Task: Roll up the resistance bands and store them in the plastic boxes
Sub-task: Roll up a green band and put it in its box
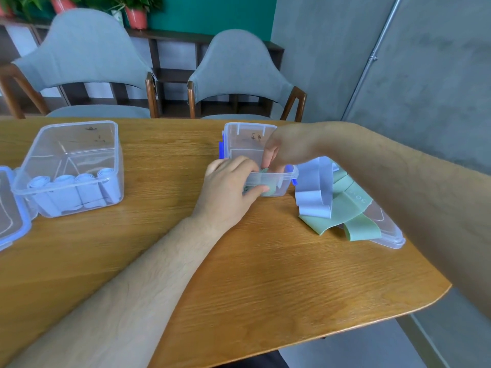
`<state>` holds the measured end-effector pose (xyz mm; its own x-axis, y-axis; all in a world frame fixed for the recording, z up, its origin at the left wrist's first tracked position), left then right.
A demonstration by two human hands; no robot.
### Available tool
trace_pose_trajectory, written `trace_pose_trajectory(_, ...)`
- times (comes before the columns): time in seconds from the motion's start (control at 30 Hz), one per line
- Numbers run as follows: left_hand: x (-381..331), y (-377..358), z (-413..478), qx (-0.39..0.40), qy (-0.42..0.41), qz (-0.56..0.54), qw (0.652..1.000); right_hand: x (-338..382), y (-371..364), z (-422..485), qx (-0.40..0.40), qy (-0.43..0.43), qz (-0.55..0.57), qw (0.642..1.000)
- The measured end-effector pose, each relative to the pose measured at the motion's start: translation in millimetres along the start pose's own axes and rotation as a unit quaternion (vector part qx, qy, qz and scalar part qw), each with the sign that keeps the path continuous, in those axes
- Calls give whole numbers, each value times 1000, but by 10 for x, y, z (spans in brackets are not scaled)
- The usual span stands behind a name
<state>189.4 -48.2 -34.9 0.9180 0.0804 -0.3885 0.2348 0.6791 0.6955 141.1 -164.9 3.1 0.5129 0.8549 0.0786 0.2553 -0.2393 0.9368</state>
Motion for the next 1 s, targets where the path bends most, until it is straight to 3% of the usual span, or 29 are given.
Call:
trace_pose_trajectory(0.47, 35, -9, 12, -6, 11, -25, 1000, 107, -46, 23, 57, -38, -12, 998)
trace_pose_trajectory(1.0, 28, -26, 9, -6, 12, -27, 1000, 108, -119, -29, 57, -64, -43, 995)
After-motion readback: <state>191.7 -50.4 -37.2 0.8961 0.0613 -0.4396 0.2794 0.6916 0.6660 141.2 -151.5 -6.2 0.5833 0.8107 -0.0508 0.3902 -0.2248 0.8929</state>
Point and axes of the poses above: each hand's wrist, its own z-axis towards the middle knuckle, its own y-axis out of the back of the hand, x = y × z, the point moved 9 cm from there along z, towards the middle knuckle, and after that the axes turned 3 degrees about y, right-handed, at the moved point
